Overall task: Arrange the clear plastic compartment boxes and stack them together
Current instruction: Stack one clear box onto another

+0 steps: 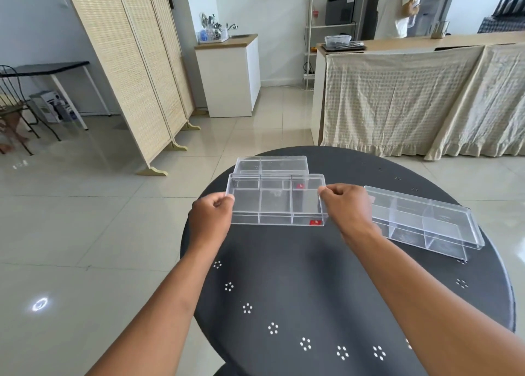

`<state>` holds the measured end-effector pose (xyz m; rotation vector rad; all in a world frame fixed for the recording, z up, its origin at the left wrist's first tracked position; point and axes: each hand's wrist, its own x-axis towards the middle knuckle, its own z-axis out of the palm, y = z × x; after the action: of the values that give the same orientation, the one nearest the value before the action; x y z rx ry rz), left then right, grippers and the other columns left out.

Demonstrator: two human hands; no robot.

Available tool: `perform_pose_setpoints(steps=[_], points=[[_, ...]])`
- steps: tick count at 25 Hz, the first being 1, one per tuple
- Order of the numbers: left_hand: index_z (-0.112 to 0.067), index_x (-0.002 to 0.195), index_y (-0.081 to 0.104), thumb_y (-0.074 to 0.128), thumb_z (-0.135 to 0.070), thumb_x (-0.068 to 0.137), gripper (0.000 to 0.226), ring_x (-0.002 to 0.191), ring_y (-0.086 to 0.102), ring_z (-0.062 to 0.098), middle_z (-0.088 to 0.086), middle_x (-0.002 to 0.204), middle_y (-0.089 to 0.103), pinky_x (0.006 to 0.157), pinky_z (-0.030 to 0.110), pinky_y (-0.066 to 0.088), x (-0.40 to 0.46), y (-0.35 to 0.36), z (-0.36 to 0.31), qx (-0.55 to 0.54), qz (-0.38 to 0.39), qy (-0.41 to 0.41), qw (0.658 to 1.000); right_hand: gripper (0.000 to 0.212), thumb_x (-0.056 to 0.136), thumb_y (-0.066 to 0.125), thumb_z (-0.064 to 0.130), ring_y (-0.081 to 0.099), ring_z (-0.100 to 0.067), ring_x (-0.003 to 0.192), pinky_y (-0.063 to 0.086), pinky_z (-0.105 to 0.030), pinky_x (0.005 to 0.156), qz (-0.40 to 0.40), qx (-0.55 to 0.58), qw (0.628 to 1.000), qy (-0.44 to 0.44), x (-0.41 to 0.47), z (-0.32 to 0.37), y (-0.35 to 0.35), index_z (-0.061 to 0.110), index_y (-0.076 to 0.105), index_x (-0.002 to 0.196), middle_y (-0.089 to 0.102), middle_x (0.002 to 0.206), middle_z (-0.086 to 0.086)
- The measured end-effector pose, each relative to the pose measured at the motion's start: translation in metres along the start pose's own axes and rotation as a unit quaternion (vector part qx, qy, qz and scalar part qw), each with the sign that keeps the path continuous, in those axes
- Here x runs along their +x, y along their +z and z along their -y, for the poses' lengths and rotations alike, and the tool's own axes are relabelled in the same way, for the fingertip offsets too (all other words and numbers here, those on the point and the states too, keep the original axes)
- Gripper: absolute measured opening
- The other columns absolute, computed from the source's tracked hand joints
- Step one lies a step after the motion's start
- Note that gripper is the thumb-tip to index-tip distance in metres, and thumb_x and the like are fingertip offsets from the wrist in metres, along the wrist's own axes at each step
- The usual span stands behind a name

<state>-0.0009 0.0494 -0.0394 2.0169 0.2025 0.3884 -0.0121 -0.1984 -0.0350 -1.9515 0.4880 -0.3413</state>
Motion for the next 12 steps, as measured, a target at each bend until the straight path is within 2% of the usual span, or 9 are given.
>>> perform_pose_setpoints(steps=[2,4,5,7,12], points=[[-0.009,0.068,0.061,0.058,-0.034,0.086,0.031,0.066,0.047,0.021,0.026,0.071,0.059,0.063,0.034,0.042,0.026,0.009,0.009,0.019,0.0,-0.012,1.0,0.032,0.092,0.064,0.026,0.045,-0.017,0.053,0.039,-0.023,0.05,-0.007,0.014,1.0,0.015,0.019,0.006,0.012,0.0,0.076,0.077,0.058,0.058,-0.002],[-0.016,0.067,0.057,0.056,-0.036,0.082,0.026,0.066,0.044,0.019,0.017,0.065,0.05,0.063,0.033,0.038,0.045,0.019,0.019,0.027,0.011,-0.03,0.999,0.03,0.093,0.065,0.026,0.051,-0.015,0.055,0.042,-0.022,0.051,-0.001,0.008,0.999,0.031,0.034,0.006,0.023,0.007,0.078,0.074,0.065,0.063,-0.002],[-0.021,0.068,0.055,0.055,-0.035,0.082,0.02,0.067,0.044,0.018,0.009,0.065,0.049,0.064,0.033,0.037,0.051,0.023,0.022,0.024,0.019,-0.037,0.999,0.031,0.093,0.065,0.025,0.053,-0.015,0.056,0.043,-0.021,0.052,0.002,0.004,0.999,0.039,0.04,0.004,0.028,0.01,0.077,0.07,0.068,0.065,-0.001],[-0.023,0.072,0.053,0.056,-0.031,0.082,0.013,0.068,0.043,0.016,0.004,0.069,0.049,0.065,0.032,0.035,0.058,0.031,0.03,0.013,0.031,-0.043,0.999,0.032,0.093,0.065,0.025,0.058,-0.017,0.06,0.048,-0.024,0.058,0.004,-0.004,0.999,0.054,0.048,0.0,0.036,0.016,0.074,0.064,0.072,0.07,-0.001],[-0.025,0.073,0.052,0.056,-0.033,0.081,0.012,0.069,0.042,0.016,0.001,0.073,0.049,0.066,0.032,0.035,0.065,0.04,0.047,0.011,0.041,-0.053,0.998,0.029,0.092,0.065,0.026,0.055,-0.02,0.058,0.054,-0.03,0.063,0.006,-0.017,0.997,0.08,0.054,-0.01,0.045,0.007,0.079,0.075,0.072,0.068,-0.008]])
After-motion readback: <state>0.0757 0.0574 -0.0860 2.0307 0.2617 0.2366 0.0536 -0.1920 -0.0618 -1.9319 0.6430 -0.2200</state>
